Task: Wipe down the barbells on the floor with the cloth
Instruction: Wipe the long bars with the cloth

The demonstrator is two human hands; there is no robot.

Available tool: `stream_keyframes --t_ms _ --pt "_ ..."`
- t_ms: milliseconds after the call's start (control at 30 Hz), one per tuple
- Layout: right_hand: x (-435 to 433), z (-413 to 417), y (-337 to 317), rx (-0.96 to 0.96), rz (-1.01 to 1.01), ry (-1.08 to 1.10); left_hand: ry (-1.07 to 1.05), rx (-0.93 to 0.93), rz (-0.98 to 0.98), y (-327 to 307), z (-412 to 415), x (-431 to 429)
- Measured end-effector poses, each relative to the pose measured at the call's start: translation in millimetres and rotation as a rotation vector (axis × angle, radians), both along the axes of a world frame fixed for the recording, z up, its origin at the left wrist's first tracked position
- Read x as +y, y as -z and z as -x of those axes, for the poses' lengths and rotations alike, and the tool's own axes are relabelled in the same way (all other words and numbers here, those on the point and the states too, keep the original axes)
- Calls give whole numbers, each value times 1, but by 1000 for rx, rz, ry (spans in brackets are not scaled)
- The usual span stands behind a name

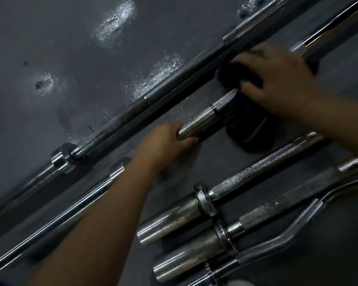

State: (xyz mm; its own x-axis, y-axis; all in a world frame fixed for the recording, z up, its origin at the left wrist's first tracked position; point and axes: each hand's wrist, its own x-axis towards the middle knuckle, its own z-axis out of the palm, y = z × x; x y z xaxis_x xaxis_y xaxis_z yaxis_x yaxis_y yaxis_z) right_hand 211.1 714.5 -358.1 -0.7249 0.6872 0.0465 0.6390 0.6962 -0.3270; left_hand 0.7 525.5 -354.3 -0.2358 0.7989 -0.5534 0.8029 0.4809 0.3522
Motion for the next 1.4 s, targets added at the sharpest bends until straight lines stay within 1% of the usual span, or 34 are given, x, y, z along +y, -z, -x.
stream_keyframes --t_ms 33,67,100,133,167,200,267,300,333,367,400,467,500,533,600,700,733,800,833,867,900,967,1000,1033,1100,1133,1200,1233,1267,1300,1333,1367,1400 --pt "-2 -2 2 29 -1 144 29 172 -76 2 -6 -8" --pt "-14 5 3 60 1 265 52 304 -133 2 -13 -16" --pt "-32 16 4 101 16 318 56 350 -169 1 -20 -21" --pt "-54 30 4 146 39 290 57 335 -157 4 -22 -23" --pt "-78 43 4 181 61 179 47 272 -116 7 -20 -21" --pt "-100 53 2 187 87 17 28 170 -57 10 -14 -17" --pt "-114 53 0 124 124 -237 -47 -95 42 10 2 -5" --pt "-100 47 -1 92 102 -288 -81 -205 62 7 8 1" --pt "-83 40 0 74 59 -287 -97 -262 69 3 10 4" --pt "-64 31 1 66 13 -226 -87 -250 51 2 10 4" --pt "-44 20 1 72 -14 -101 -51 -145 1 0 9 1" --pt "-19 -2 2 114 19 218 55 224 -135 3 2 -11" --pt "-21 -6 2 121 59 335 85 342 -169 4 -2 -18" --pt "-33 -3 3 109 92 404 90 384 -180 5 -7 -22" --pt "-68 15 5 46 126 434 84 362 -168 7 -9 -21" --pt "-106 39 -1 -8 143 295 94 337 -163 6 -6 -17" --pt "-104 39 -5 19 174 199 92 329 -164 5 -6 -17" --pt "-82 31 -17 95 249 -58 92 315 -161 6 -5 -19" --pt "-65 25 -21 124 226 -129 91 316 -159 7 -6 -19" --pt "-47 18 -21 167 167 -105 88 327 -164 7 -7 -19" --pt "-30 12 -17 191 124 16 85 346 -172 7 -7 -18" --pt "-26 11 -11 127 114 376 84 387 -175 6 -9 -18" --pt "-37 17 -9 61 99 445 88 388 -161 5 -9 -17" --pt "-55 26 -7 -4 66 389 90 374 -143 4 -9 -16" --pt "-92 41 -3 -52 55 127 90 294 -92 2 -4 -11" --pt "-101 45 -2 -33 63 2 60 193 -58 1 0 -8" --pt "-90 42 -6 11 71 -215 -57 -86 30 -2 9 2" --pt "-76 36 -7 3 56 -288 -92 -177 57 -2 12 4" --pt "-59 26 -8 2 39 -313 -96 -190 54 -2 12 3" --pt "-40 14 -7 18 32 -245 -77 -130 29 -2 10 0" --pt "-25 0 -6 44 56 -92 -47 15 -18 1 6 -6" --pt "-17 -10 -6 66 81 99 -17 205 -81 4 -1 -15" --pt "-21 -12 -7 75 85 272 -2 335 -136 5 -9 -23"
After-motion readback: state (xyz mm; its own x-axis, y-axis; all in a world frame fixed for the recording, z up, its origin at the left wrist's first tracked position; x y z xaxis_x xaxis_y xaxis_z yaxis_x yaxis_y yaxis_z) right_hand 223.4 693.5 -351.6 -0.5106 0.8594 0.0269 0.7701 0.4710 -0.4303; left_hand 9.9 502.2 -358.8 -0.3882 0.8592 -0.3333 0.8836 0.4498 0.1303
